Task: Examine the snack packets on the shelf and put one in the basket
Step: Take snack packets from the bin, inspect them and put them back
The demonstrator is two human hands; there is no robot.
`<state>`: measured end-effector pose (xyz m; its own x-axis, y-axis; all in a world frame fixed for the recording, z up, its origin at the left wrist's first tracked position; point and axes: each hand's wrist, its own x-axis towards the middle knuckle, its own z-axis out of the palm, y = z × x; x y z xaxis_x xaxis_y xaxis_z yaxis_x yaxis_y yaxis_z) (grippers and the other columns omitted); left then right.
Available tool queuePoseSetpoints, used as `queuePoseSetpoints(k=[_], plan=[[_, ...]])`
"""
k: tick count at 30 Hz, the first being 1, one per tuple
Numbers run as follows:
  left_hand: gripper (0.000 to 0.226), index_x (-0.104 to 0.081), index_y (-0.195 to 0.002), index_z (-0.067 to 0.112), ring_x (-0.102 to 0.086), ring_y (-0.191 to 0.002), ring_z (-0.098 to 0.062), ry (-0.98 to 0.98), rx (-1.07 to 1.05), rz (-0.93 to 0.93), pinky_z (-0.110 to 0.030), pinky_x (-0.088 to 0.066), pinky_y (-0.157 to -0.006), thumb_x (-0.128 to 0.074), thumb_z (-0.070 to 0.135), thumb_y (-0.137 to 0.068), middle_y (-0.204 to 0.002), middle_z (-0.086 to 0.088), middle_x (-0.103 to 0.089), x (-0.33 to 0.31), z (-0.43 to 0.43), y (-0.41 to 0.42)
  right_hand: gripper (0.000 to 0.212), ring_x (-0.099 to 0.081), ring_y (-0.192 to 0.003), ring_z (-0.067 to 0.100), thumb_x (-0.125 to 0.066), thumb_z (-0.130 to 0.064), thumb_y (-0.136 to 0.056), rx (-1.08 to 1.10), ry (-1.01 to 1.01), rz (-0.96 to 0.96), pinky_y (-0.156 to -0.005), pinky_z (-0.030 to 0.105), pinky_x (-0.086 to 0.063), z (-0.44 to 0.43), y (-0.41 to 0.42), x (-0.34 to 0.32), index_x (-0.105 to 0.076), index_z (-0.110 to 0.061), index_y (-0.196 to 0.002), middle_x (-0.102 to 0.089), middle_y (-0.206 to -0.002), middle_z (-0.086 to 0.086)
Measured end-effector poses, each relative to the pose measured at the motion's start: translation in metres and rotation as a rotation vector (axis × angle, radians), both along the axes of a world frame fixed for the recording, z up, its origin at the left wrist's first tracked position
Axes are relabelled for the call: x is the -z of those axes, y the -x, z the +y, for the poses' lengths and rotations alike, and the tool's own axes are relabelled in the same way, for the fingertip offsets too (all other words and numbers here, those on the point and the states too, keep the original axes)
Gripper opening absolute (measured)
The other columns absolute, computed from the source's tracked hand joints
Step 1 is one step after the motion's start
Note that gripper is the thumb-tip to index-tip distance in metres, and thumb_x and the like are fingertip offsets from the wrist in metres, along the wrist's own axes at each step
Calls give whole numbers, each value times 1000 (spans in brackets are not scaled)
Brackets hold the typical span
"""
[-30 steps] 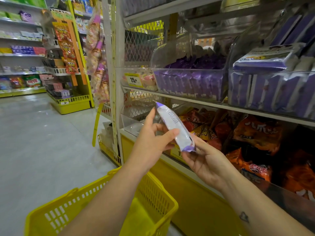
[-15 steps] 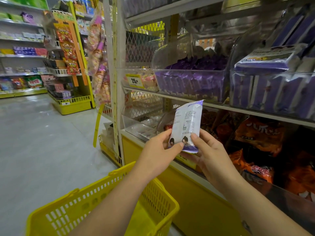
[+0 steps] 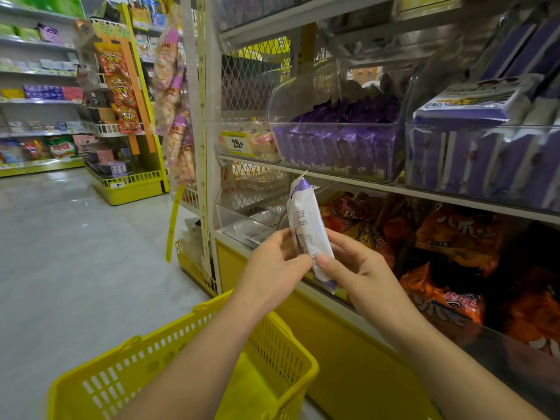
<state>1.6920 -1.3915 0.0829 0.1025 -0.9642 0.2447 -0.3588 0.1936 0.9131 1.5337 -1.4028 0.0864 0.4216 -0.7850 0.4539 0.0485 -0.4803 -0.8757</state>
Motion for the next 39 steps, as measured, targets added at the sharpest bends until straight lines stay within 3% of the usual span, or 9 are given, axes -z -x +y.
queuePoseSetpoints(k=[7,11,15,18,22,25,29,36,39], plan=[[39,-69,-102,17,-73,-85,-26,-52,-1,134,-52,-53,-90,-43,32,-77,-94,-6,-75,-7,0,-10,39,-64,-109,4,-58,-17,-91,-100,-10,45,-84,21,-53,-1,1,-1,-56,-36,-125,-68,-117,-17],[42,-71,-96,15,-74,-84,-24,-67,-11,150,-49,-56,-87,-37,37,-83,-90,-7,-76,-7,-2,-18,42,-62,-111,3,-58,-23,-88,-147,-31,71,-88,18,-50,1,1,-3,-55,-31,-129,-67,-118,-16],[46,-75,-80,33,-74,-77,-19,-59,-19,125,-41,-58,-78,-33,50,-91,-80,-2,-77,-9,-1,-21,41,-65,-107,8,-54,-11,-92,-201,-123,40,-81,16,-51,1,3,-5,-54,-22,-132,-69,-118,-8],[43,-70,-80,53,-74,-76,-15,-83,12,80,-39,-54,-79,-30,68,-89,-81,4,-77,-12,1,-21,41,-66,-108,16,-53,-9,-92,-228,-196,21,-83,23,-55,0,5,-6,-55,-21,-132,-69,-118,-3],[43,-65,-92,54,-72,-88,-9,-67,65,73,-41,-55,-81,-38,83,-76,-94,19,-73,-14,4,-20,43,-68,-104,24,-52,-9,-86,-298,-381,-187,-79,29,-57,-2,4,-7,-56,-14,-128,-69,-117,9],[27,-58,-111,57,-69,-95,-8,-31,179,44,-37,-58,-81,-61,55,-84,-107,16,-69,-22,5,-16,40,-69,-98,24,-49,-14,-87,-303,-459,-355,-75,30,-58,-2,6,-12,-56,-12,-126,-69,-115,12],[57,-56,-118,55,-69,-102,-14,132,258,255,-28,-58,-75,-74,21,-76,-111,4,-69,-29,5,-12,38,-68,-104,22,-48,-20,-86,-269,-414,-371,-78,29,-58,3,11,-26,-58,-19,-123,-69,-117,7],[46,-63,-113,46,-68,-105,-20,360,214,431,-32,-58,-73,-73,21,-76,-114,7,-69,-48,19,12,21,-72,-87,11,-59,-17,-88,19,-217,-225,-64,19,-56,24,31,-54,-62,-32,-102,-75,-97,-6],[39,-64,-105,54,-68,-105,-18,435,160,354,-33,-58,-76,-72,30,-76,-115,9,-68,-66,27,25,25,-69,-93,3,-61,-15,-91,157,-7,41,-75,19,-57,31,53,-75,-63,-34,-106,-73,-101,-14]])
